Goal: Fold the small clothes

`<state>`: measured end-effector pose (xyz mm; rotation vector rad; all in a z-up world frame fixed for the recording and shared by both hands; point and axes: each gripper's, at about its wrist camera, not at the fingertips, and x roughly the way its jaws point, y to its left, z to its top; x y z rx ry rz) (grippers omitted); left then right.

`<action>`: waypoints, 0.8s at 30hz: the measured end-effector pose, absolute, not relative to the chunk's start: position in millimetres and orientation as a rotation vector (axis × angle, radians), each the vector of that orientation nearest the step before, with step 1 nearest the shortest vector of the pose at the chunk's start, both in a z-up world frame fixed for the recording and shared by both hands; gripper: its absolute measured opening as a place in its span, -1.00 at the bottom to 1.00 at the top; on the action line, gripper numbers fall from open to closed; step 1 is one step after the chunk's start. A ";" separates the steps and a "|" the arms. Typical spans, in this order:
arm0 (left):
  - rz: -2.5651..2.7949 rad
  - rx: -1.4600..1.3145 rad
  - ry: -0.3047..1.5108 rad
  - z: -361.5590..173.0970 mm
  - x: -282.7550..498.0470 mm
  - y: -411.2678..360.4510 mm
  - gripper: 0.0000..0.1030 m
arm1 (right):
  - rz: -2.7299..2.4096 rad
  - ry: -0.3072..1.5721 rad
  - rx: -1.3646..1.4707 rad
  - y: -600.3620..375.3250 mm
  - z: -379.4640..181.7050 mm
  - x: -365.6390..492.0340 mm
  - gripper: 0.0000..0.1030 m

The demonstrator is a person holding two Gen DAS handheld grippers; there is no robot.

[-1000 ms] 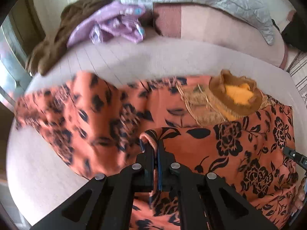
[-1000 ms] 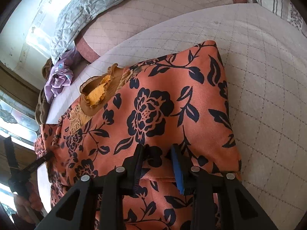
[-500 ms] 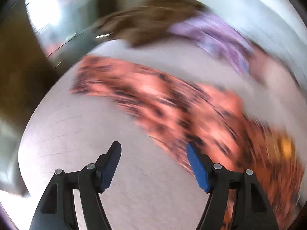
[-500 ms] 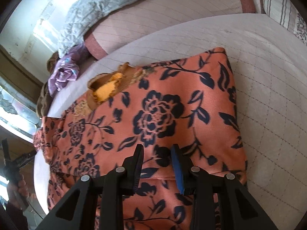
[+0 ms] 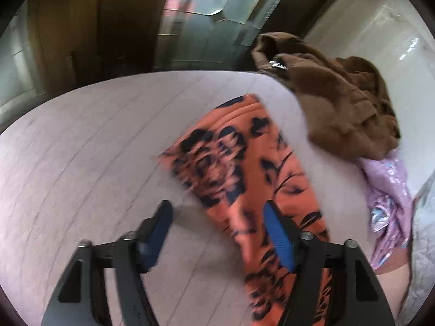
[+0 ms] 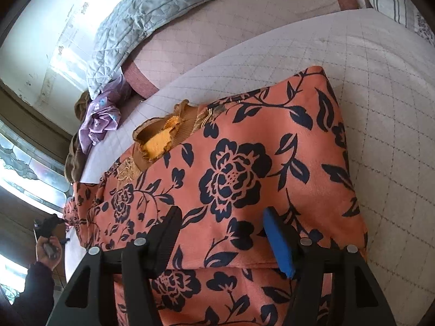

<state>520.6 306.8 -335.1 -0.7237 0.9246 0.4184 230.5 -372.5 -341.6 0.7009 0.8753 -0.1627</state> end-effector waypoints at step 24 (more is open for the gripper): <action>-0.467 0.092 0.710 -102.7 353.1 -121.8 -0.89 | -0.280 0.583 0.734 -432.3 -269.6 159.3 0.05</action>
